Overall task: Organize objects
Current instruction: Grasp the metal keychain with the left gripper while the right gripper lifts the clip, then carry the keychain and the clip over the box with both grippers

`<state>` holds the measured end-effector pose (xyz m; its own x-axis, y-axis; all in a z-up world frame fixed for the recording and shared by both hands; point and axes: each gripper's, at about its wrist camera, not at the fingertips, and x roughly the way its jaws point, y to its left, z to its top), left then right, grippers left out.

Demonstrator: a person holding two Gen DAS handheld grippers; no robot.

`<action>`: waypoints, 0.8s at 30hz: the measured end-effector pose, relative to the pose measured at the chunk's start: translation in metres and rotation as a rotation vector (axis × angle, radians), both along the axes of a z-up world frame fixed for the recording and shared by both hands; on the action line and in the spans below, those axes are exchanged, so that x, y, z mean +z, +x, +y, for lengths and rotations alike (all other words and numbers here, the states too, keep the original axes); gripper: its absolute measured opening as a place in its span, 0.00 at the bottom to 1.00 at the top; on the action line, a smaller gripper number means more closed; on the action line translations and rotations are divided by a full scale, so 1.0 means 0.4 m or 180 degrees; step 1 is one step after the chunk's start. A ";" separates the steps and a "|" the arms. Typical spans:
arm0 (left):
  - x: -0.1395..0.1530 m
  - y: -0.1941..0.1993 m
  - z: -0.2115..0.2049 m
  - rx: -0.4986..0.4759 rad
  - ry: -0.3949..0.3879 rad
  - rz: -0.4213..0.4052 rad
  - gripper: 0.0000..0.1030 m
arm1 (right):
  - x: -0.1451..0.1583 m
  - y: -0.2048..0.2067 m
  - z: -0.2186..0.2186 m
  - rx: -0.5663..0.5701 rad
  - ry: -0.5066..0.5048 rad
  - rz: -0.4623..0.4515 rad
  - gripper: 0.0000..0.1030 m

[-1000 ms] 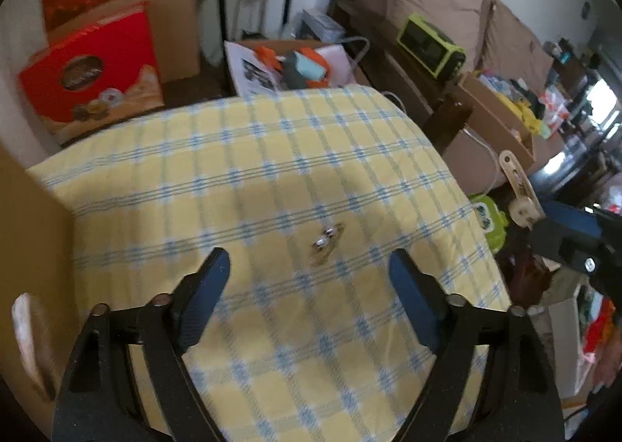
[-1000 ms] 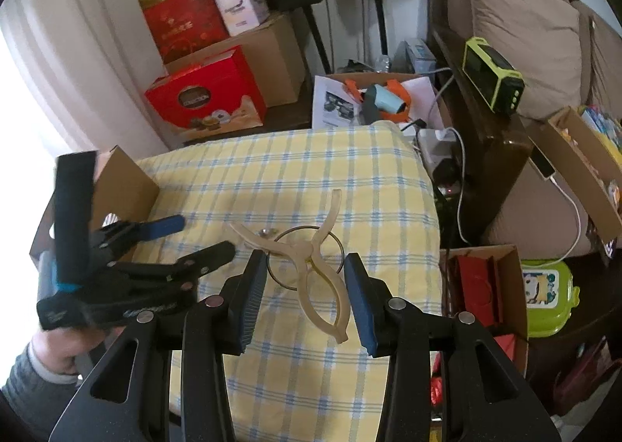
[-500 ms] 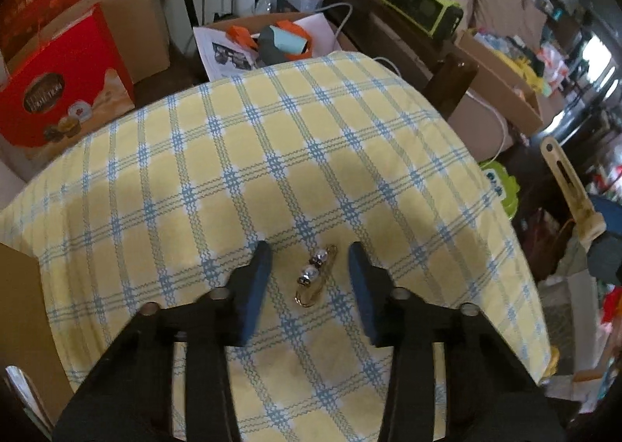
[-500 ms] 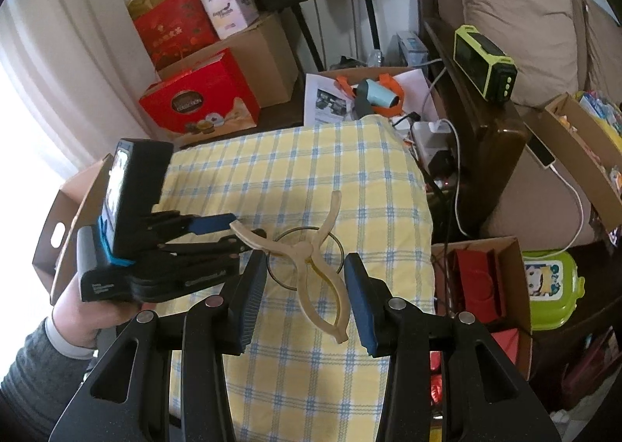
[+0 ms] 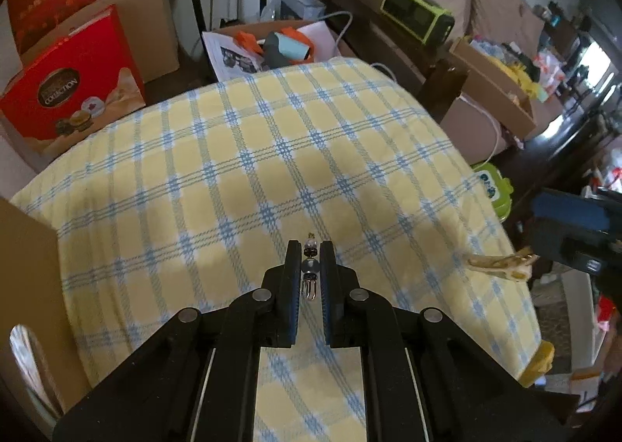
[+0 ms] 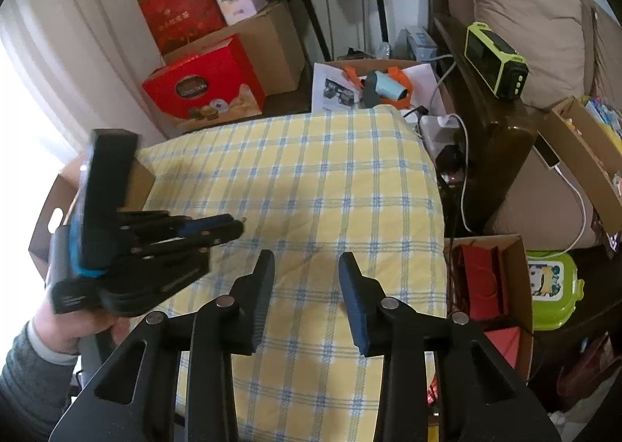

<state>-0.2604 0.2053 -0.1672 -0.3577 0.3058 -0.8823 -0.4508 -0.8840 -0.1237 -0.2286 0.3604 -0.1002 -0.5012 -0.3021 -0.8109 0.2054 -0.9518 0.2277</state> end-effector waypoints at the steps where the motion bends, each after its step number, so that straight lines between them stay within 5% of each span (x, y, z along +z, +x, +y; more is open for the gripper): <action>1: 0.010 0.009 -0.006 0.0004 0.0020 0.0010 0.08 | -0.002 0.001 0.001 0.0000 -0.0002 0.0001 0.35; 7: 0.063 0.062 -0.042 -0.0003 0.0146 0.0072 0.08 | -0.016 0.029 0.039 -0.0055 0.0076 0.0017 0.42; 10: 0.080 0.085 -0.052 -0.0027 0.0187 0.0074 0.08 | -0.022 0.055 0.062 -0.0045 0.0163 0.0046 0.55; 16: 0.103 0.124 -0.065 -0.0039 0.0185 0.0119 0.08 | -0.076 0.076 0.078 0.0059 0.0319 -0.0057 0.56; 24: 0.124 0.153 -0.106 0.0046 0.0226 0.0121 0.08 | -0.151 0.056 0.060 0.0204 0.0569 -0.0169 0.31</action>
